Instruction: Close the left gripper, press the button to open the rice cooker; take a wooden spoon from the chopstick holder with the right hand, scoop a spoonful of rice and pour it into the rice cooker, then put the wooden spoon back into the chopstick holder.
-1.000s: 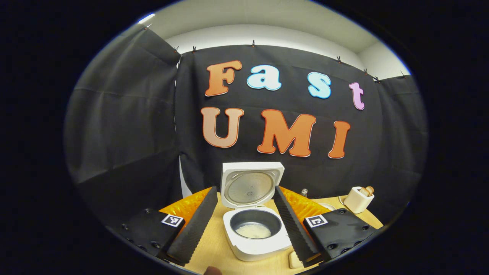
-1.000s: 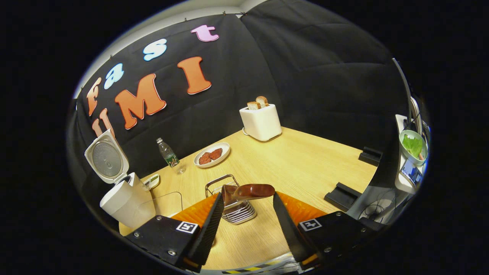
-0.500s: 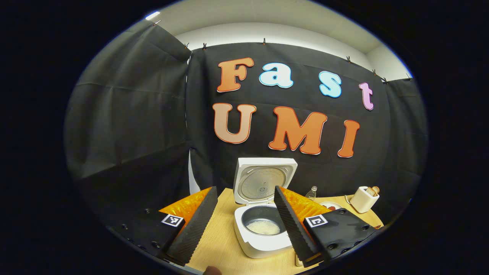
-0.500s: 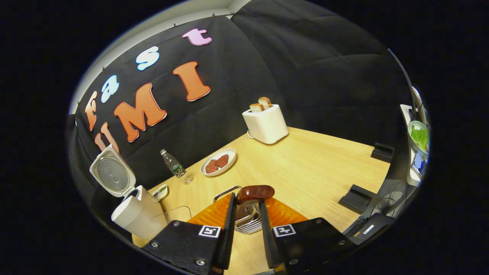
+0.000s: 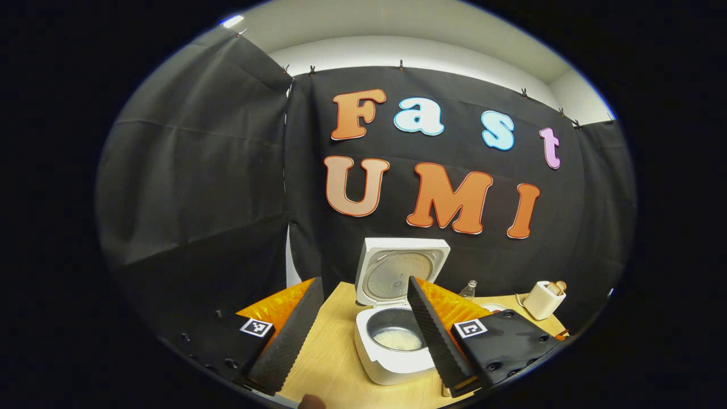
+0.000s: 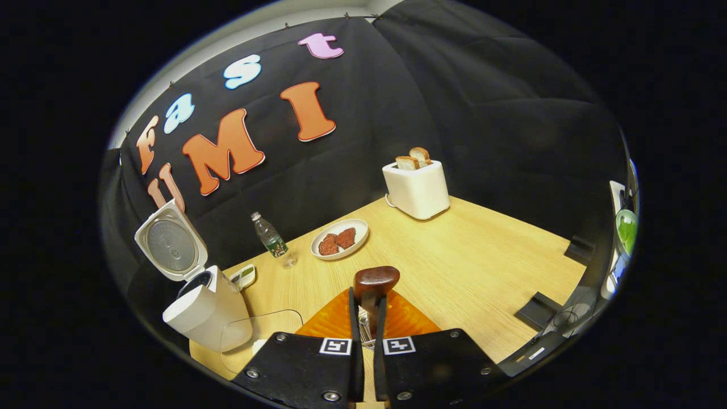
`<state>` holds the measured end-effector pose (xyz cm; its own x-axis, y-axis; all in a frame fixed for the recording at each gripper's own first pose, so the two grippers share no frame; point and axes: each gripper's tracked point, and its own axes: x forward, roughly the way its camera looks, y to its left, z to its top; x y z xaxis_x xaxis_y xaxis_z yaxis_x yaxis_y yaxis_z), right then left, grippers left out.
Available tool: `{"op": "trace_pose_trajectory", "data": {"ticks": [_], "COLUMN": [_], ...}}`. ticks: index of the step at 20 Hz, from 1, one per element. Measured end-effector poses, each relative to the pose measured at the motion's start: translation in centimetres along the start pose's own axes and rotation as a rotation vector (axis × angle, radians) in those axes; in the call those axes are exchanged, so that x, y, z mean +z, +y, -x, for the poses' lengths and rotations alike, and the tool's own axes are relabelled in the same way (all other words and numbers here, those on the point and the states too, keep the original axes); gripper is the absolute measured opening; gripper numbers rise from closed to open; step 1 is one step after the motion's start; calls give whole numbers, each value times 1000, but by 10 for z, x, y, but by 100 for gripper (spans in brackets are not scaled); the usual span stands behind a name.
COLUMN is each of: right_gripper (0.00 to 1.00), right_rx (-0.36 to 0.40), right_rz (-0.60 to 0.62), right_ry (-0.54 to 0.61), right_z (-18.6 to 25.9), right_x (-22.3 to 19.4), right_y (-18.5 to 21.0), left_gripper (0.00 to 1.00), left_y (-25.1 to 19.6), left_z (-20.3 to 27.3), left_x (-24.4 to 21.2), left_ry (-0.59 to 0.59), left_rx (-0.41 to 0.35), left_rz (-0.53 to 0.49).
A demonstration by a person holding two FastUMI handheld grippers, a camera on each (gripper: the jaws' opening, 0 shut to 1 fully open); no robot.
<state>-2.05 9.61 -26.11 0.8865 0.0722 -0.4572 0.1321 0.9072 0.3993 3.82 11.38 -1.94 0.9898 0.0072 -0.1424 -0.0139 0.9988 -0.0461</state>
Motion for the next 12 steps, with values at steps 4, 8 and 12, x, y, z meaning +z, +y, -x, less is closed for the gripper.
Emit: {"op": "trace_pose_trajectory", "data": {"ticks": [4,8,12], "right_gripper": [6,6,6], "right_rx": [16,72,160], "right_rz": [78,148,228], "right_ry": [-46,-109,-147], "right_z": [22,49,73], "right_x": [27,62,68], "right_y": [15,47,93], "left_gripper": [100,100,100], "left_y": [2,8,13], "left_z": [1,1,0], "left_x": [1,0,-3], "left_ry": [-5,-7,1], "left_rx": [-9,-12,-20], "left_rz": [6,1,16]}}
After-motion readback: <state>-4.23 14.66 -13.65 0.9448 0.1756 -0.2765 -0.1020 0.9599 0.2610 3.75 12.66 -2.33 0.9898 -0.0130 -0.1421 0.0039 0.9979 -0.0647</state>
